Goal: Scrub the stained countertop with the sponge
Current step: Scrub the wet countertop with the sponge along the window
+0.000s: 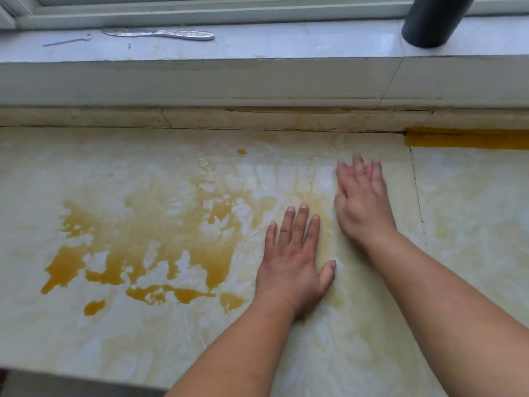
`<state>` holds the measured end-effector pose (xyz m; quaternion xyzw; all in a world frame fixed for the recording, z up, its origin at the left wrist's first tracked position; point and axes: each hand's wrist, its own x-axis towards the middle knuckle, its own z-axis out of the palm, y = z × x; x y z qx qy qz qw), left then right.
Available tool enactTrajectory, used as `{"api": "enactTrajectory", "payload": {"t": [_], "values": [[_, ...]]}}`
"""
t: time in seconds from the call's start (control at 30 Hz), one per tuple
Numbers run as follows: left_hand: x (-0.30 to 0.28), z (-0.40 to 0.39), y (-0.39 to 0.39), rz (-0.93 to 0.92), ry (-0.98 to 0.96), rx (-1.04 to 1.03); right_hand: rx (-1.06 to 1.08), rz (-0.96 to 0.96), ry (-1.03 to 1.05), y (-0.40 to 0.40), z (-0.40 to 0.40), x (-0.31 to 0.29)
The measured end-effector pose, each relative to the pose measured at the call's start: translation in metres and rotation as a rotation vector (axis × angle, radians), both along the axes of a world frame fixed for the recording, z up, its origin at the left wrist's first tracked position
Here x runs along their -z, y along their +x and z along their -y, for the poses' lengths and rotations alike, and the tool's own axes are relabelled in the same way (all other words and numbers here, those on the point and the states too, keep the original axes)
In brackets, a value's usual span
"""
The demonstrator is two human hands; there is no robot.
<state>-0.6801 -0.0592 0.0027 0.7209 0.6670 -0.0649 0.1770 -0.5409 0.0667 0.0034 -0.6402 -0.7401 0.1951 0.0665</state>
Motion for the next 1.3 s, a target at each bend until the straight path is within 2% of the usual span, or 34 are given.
{"api": "enactTrajectory", "payload": {"t": [0.1, 0.23, 0.33, 0.57, 0.8, 1.03, 1.2, 1.3], "values": [[0.000, -0.001, 0.000, 0.010, -0.007, -0.002, 0.011, 0.038, 0.018, -0.003, -0.013, 0.004], [0.001, 0.000, -0.001, 0.013, -0.007, -0.005, -0.129, 0.034, 0.029, 0.011, 0.046, 0.002], [0.001, 0.000, -0.001, 0.009, -0.013, -0.007, -0.138, 0.004, 0.007, 0.017, 0.078, 0.001], [0.001, 0.000, -0.001, -0.011, -0.001, -0.013, -0.072, 0.012, -0.019, -0.018, -0.007, -0.002], [0.000, 0.001, -0.002, 0.011, -0.011, -0.016, -0.115, -0.052, -0.034, 0.010, 0.081, -0.007], [-0.001, 0.001, -0.002, 0.020, 0.011, -0.027, -0.093, -0.019, -0.052, -0.012, 0.029, -0.008], [-0.001, 0.001, -0.002, 0.029, -0.002, -0.030, -0.108, -0.068, -0.024, 0.005, 0.095, -0.009], [-0.001, 0.001, -0.001, 0.034, 0.003, -0.032, -0.093, -0.069, -0.062, 0.005, 0.096, -0.007]]}}
